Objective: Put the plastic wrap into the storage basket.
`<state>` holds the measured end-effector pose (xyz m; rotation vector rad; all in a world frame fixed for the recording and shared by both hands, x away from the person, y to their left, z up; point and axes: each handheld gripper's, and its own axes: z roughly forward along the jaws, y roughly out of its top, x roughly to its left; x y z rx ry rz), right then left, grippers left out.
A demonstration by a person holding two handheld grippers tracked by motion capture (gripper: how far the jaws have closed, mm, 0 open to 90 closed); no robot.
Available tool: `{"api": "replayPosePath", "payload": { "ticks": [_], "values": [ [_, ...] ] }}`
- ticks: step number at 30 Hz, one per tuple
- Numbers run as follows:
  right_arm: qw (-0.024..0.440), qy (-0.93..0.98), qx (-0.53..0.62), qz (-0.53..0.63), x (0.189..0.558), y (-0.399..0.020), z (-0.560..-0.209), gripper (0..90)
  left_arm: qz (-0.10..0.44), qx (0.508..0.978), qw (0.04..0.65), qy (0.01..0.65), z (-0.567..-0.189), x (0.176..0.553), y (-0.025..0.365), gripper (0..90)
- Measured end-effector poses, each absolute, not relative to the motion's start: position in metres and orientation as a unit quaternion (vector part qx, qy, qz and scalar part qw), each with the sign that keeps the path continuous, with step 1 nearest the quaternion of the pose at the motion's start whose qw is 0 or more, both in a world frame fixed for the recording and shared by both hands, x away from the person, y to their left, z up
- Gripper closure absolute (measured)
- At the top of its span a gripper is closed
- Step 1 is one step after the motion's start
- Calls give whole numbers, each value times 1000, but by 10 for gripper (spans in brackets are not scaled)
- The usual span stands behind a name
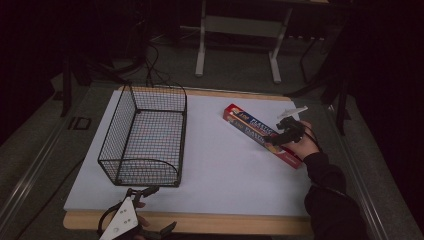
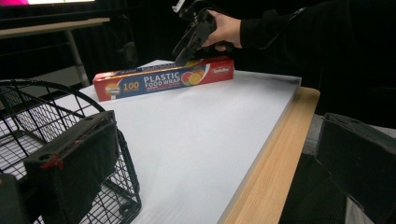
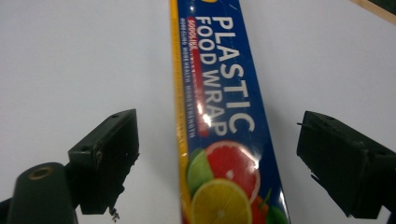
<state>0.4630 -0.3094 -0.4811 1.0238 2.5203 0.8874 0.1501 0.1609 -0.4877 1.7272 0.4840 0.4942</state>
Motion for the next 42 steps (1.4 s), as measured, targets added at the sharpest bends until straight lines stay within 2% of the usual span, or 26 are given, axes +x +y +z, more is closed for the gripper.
{"api": "replayPosePath", "payload": {
  "ticks": [17, 26, 31, 35, 42],
  "values": [
    [97, 900, 342, 253, 496, -280, -493, 143, 211, 746, 595, 213, -489, 151, 161, 2],
    [92, 919, 326, 202, 511, -266, -493, 182, 210, 746, 595, 214, -489, 149, 162, 2],
    [59, 929, 326, 165, 519, -259, -495, 195, 211, 745, 595, 216, -489, 147, 163, 2],
    [51, 934, 324, 139, 526, -253, -497, 244, 212, 745, 594, 216, -488, 145, 163, 2],
    [32, 942, 320, 97, 532, -247, -501, 261, 211, 741, 599, 217, -488, 142, 165, 2]
  ]
}}
